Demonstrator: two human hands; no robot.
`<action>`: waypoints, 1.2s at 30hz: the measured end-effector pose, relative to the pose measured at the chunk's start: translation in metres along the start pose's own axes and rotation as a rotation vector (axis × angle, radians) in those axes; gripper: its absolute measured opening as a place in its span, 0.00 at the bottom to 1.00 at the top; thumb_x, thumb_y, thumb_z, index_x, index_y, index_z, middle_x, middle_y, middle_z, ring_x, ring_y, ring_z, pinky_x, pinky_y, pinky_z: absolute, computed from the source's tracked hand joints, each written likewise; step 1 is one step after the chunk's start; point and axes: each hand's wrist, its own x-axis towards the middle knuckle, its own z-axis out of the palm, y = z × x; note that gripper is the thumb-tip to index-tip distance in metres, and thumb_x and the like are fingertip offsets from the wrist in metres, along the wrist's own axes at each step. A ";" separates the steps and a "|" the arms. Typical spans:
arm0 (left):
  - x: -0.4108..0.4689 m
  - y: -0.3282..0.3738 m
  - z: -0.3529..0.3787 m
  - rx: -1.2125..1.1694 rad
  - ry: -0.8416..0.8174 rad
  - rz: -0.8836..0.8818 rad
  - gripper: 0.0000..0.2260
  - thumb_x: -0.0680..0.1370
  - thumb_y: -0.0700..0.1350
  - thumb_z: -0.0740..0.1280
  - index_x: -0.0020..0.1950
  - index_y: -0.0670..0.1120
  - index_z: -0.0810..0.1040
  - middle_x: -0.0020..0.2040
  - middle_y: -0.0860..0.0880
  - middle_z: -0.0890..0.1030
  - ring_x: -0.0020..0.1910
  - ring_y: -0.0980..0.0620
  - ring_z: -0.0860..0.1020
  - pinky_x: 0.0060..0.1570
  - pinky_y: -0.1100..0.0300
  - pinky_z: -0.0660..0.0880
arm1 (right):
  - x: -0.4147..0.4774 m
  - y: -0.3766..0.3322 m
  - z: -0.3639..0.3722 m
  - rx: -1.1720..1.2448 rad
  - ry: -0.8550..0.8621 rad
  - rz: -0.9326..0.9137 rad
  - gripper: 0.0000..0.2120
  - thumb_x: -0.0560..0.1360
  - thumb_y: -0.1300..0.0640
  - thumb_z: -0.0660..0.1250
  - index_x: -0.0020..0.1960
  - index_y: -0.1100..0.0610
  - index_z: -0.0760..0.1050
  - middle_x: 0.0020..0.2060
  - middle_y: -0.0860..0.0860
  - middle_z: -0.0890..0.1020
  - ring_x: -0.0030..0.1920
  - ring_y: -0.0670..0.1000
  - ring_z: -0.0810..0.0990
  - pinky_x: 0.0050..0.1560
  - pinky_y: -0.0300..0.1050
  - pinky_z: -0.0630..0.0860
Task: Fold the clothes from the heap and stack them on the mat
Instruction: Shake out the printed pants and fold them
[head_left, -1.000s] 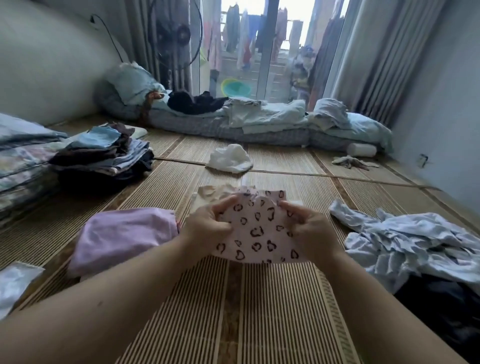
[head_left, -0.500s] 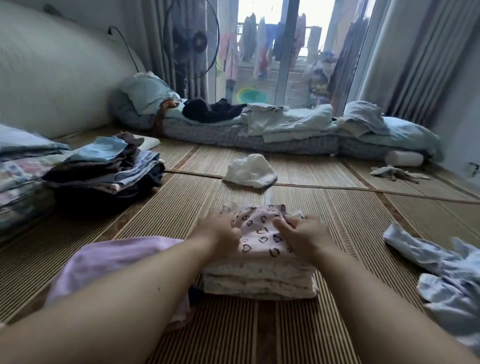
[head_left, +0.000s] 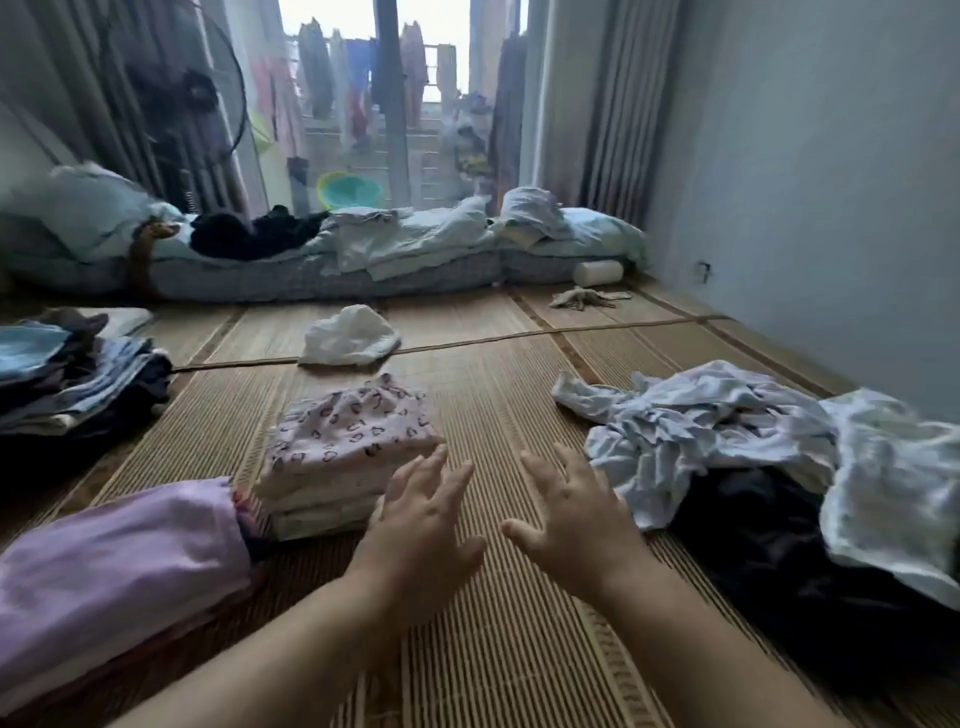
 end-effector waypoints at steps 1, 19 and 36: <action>-0.005 0.019 0.010 0.023 -0.020 0.043 0.35 0.75 0.60 0.63 0.78 0.58 0.49 0.79 0.54 0.46 0.77 0.52 0.42 0.75 0.46 0.49 | -0.019 0.015 -0.002 -0.007 -0.009 0.037 0.37 0.72 0.35 0.63 0.76 0.42 0.52 0.77 0.53 0.54 0.75 0.57 0.55 0.71 0.61 0.57; 0.096 0.255 0.161 -0.131 -0.174 0.435 0.28 0.75 0.54 0.67 0.74 0.55 0.64 0.75 0.51 0.64 0.74 0.50 0.60 0.73 0.54 0.57 | -0.091 0.247 -0.057 0.153 0.269 0.627 0.27 0.75 0.50 0.66 0.72 0.46 0.63 0.70 0.50 0.67 0.69 0.55 0.67 0.65 0.59 0.68; 0.084 0.278 0.091 -0.293 -0.077 0.472 0.06 0.74 0.41 0.68 0.46 0.50 0.83 0.39 0.59 0.79 0.43 0.60 0.76 0.39 0.69 0.69 | -0.116 0.265 -0.070 0.236 0.507 0.588 0.36 0.76 0.45 0.65 0.77 0.49 0.49 0.69 0.54 0.66 0.65 0.55 0.69 0.60 0.62 0.70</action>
